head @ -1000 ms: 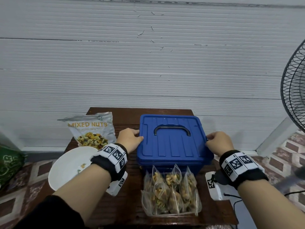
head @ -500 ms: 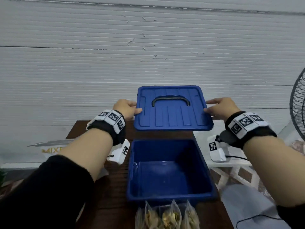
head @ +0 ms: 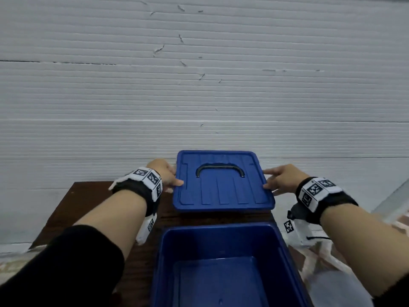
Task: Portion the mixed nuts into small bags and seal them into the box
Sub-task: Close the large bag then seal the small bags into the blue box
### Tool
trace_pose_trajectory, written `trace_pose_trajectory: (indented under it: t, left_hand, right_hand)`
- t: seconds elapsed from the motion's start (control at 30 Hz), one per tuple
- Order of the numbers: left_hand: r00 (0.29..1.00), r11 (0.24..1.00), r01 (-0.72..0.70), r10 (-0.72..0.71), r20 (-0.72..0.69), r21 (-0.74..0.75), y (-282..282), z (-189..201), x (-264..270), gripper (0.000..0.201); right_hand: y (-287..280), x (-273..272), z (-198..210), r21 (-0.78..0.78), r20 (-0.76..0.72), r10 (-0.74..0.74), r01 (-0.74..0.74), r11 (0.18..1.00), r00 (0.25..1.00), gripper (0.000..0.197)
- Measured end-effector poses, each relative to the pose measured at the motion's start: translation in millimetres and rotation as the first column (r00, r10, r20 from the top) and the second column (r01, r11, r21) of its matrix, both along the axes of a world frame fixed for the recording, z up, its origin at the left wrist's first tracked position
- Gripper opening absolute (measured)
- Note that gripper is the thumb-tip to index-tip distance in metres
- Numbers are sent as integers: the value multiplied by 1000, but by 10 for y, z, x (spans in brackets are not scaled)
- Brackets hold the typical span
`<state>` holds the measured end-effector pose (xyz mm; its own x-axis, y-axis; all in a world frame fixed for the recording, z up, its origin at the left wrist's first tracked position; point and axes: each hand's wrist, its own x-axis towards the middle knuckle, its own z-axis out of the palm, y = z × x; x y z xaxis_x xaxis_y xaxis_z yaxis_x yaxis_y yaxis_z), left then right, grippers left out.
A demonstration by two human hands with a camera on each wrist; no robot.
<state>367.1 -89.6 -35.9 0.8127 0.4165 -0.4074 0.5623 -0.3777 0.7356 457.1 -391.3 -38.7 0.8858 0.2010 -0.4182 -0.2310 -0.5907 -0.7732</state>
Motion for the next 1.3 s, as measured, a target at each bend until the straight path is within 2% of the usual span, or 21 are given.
trace_pose_trajectory:
  t: [0.27, 0.53, 0.7, 0.8, 0.93, 1.13, 1.3]
  left_hand:
    - [980, 999, 41, -44, -195, -16, 68, -477, 54, 22]
    - [973, 1000, 8, -7, -232, 2, 178, -823, -14, 27]
    - [972, 998, -3, -10, -233, -57, 174, -935, -27, 27]
    - [976, 996, -40, 23, -218, -78, 157, -941, -15, 39]
    - [980, 998, -36, 24, -198, -58, 146, -845, -56, 44]
    - [980, 996, 60, -48, -193, 58, 24, -454, -238, 43]
    - [978, 969, 185, -165, -127, 166, -223, -30, -543, 37]
  right_hand:
    - [74, 151, -526, -119, -165, 140, -161, 980, 976, 51]
    - [155, 160, -823, -111, -263, 193, -228, 967, 945, 57]
    - [175, 159, -882, -130, -285, 198, -242, 962, 938, 61]
    - [162, 154, -828, -163, -263, 205, -253, 954, 943, 58]
    - [139, 115, -610, -192, -226, 252, -296, 936, 941, 49]
    - [68, -74, -84, -163, -138, 290, -310, 937, 947, 37]
    - [5, -566, 396, -91, -46, 311, -314, 945, 949, 23]
